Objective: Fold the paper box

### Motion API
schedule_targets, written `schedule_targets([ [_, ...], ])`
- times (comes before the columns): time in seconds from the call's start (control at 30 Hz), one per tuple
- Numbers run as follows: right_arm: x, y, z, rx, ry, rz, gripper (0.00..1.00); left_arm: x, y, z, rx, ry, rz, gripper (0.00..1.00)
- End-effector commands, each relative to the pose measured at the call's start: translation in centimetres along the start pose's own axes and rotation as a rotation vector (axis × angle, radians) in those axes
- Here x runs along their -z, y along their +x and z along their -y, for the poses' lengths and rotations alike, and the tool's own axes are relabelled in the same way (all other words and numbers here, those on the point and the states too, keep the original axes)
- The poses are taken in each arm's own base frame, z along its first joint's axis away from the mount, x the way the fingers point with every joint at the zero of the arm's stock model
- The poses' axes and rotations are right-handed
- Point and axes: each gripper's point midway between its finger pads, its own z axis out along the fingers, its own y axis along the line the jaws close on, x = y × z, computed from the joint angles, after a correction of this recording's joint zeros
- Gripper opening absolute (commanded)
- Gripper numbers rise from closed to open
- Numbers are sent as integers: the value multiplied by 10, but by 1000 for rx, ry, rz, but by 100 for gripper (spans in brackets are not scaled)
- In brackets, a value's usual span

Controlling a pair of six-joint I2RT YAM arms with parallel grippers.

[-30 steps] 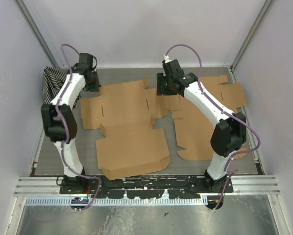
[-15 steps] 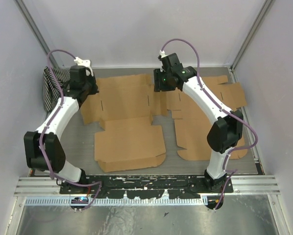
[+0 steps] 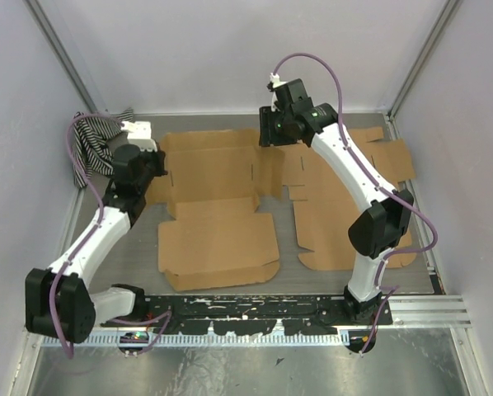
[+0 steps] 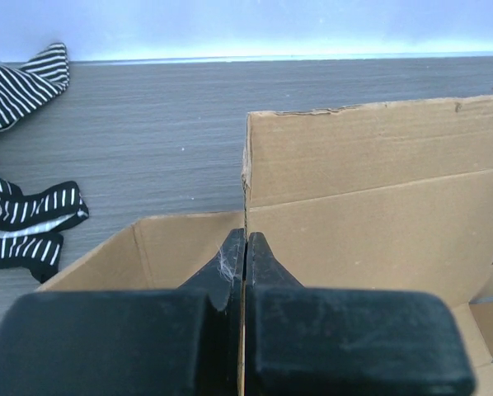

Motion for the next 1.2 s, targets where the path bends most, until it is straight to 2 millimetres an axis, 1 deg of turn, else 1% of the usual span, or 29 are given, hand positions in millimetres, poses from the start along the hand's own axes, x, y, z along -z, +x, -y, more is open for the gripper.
schedule_targets([
  [0.0, 28, -25, -6, 18, -12, 80, 53, 15, -42, 6, 10, 22, 204, 0],
  [0.13, 29, -27, -7, 22, -13, 81, 52, 25, -43, 16, 0, 69, 258, 0],
  [0.3, 25, -27, -8, 28, -17, 71, 52, 35, -43, 27, -36, 131, 326, 0],
  [0.4, 21, -24, -8, 29, -17, 57, 48, 39, -42, 29, -41, 145, 348, 0],
  [0.43, 20, -23, -8, 29, -19, 51, 46, 39, -40, 30, -42, 149, 347, 0],
  [0.5, 16, -18, -9, 30, -27, 34, 36, 40, -39, 30, -41, 148, 348, 0],
  [0.6, 9, -10, -8, 29, -31, 4, 24, 42, -38, 30, -39, 150, 351, 0],
  [0.8, 0, 10, -7, 29, -29, -54, 5, 40, -37, 30, -21, 145, 341, 0],
  [0.83, 0, 12, -6, 31, -22, -57, 2, 39, -36, 29, -8, 138, 332, 4],
  [0.87, -1, 13, -6, 34, -17, -57, 1, 38, -35, 29, 2, 135, 318, 9],
  [0.93, -3, 16, -6, 36, -1, -53, 1, 38, -34, 27, 37, 122, 284, 28],
  [0.97, -5, 17, -4, 33, 19, -46, 1, 37, -27, 26, 55, 110, 233, 35],
  [1.03, -10, 18, -1, 24, 72, -29, 1, 39, -19, 21, 83, 70, 149, 44],
  [1.1, -14, 19, -3, 31, 104, 2, 1, 45, -13, 17, 109, 40, 62, 46],
  [1.13, -16, 19, -6, 38, 111, 21, 1, 50, -13, 17, 125, 30, 29, 46],
  [1.17, -16, 20, -11, 50, 114, 43, 1, 54, -9, 17, 141, 25, -10, 47],
])
